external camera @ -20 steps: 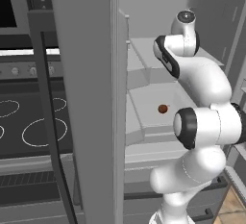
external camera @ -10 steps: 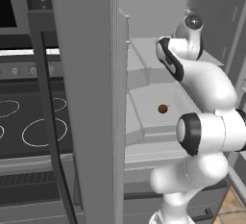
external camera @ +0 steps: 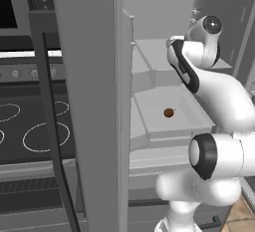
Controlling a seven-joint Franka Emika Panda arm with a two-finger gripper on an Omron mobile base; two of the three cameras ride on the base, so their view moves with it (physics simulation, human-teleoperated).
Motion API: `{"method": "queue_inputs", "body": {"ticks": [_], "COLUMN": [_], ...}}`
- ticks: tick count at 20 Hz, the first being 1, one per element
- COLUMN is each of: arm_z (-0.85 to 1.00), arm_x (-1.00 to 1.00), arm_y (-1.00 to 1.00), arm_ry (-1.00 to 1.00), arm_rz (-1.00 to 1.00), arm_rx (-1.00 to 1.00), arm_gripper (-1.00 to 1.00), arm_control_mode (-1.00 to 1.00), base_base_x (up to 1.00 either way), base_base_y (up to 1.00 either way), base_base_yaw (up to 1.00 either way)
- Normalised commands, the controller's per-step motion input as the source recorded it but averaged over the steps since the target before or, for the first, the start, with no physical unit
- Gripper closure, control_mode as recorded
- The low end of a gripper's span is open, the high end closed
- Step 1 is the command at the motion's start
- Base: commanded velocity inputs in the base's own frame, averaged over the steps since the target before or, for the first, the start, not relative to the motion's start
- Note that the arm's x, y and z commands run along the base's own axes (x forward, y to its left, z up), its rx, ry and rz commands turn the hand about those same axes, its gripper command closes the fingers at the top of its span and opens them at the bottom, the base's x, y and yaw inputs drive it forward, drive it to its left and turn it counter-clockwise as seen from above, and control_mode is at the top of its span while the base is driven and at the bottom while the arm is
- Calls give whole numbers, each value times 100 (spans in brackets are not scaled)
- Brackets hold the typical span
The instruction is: Retrieve the bottle and the shaker from the cabinet and place them next to the mixing bowl on the counter. Then add garlic from the fridge to the mixing bowl.
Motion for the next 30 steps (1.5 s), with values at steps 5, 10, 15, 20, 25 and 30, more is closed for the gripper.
{"method": "queue_inputs", "body": {"ticks": [5, 10, 15, 20, 25, 30], "arm_z": [21, -1, 0, 0, -20, -50], "arm_x": [-45, -62, -91, -100, -91, -75], "arm_y": [0, 0, 6, 12, 10, 6], "arm_ry": [7, 2, 2, 21, 37, 47], "arm_rz": [0, 0, 0, 0, 0, 0], "arm_rx": [0, 1, 0, 0, 0, 0], "arm_gripper": [100, 100, 100, 100, 100, 100], "arm_control_mode": [-100, -100, -100, -100, -100, -100], "base_base_x": [0, 0, 0, 0, 0, 0], "base_base_y": [0, 0, 0, 0, 0, 0], "base_base_yaw": [0, 0, 0, 0, 0, 0]}}
